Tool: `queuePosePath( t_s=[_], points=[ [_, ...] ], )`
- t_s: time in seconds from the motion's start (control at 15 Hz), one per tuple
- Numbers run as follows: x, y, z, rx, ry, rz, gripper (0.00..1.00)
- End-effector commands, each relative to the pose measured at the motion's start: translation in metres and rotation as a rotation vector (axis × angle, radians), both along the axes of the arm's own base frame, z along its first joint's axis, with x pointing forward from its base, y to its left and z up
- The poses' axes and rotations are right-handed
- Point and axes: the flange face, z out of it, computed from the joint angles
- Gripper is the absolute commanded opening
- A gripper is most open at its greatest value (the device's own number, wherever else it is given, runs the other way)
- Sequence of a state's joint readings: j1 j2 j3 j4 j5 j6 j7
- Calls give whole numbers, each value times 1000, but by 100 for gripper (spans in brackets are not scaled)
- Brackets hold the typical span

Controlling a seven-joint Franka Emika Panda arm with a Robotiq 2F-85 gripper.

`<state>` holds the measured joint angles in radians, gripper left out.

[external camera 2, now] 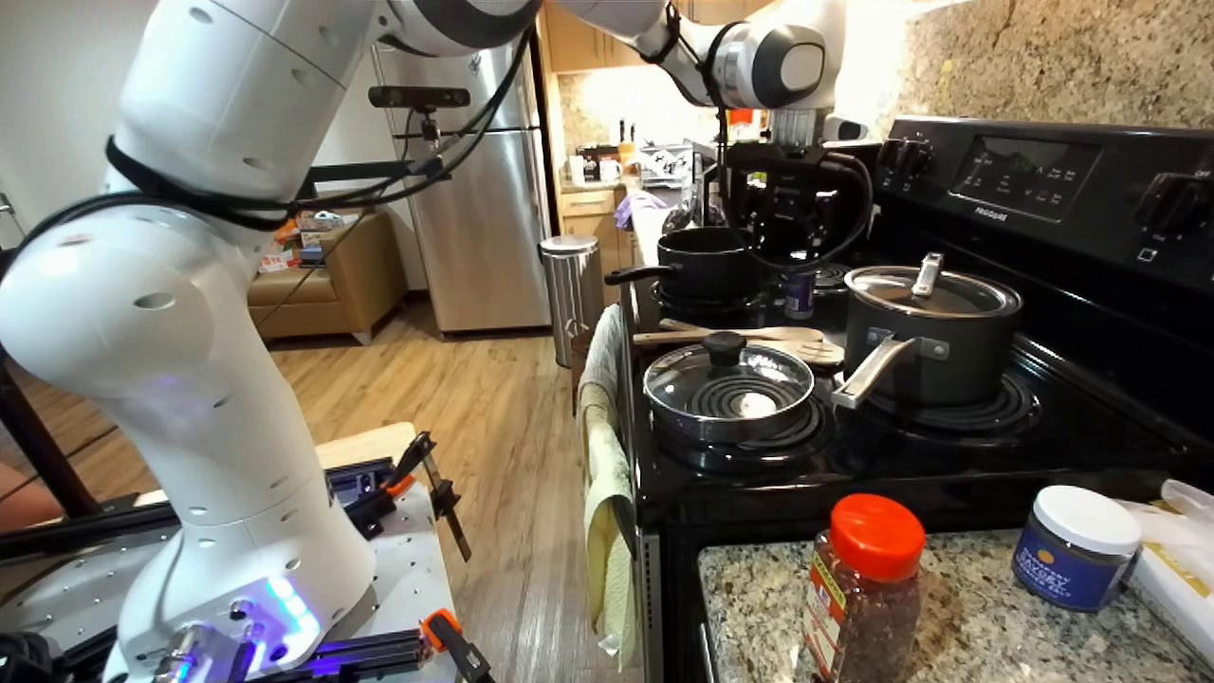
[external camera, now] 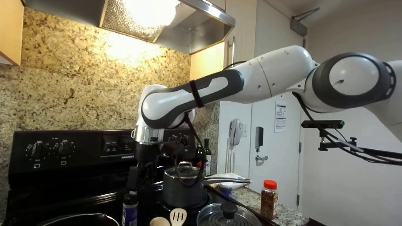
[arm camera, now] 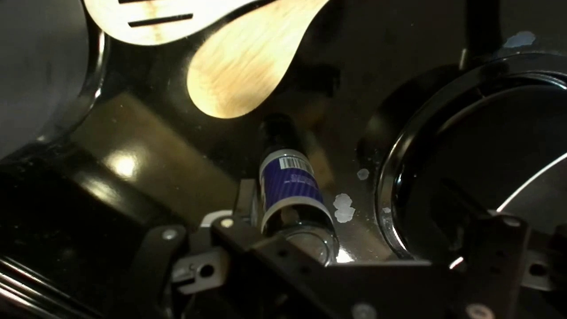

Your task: Move the bottle on the stovetop to the counter on the right

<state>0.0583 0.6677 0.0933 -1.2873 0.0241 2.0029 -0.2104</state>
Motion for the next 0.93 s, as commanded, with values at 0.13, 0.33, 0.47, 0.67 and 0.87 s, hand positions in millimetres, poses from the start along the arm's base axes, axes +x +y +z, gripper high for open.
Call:
queuePosePath(
  t_s=[0.13, 0.33, 0.47, 0.67, 0.87],
  points=[
    [26, 10, -15, -53, 20, 104, 100],
    [35, 12, -22, -95, 13, 154, 100],
    [40, 14, -23, -116, 10, 172, 100],
    [45, 14, -26, -114, 8, 193, 73],
    [49, 14, -28, -113, 11, 209, 62]
  ],
)
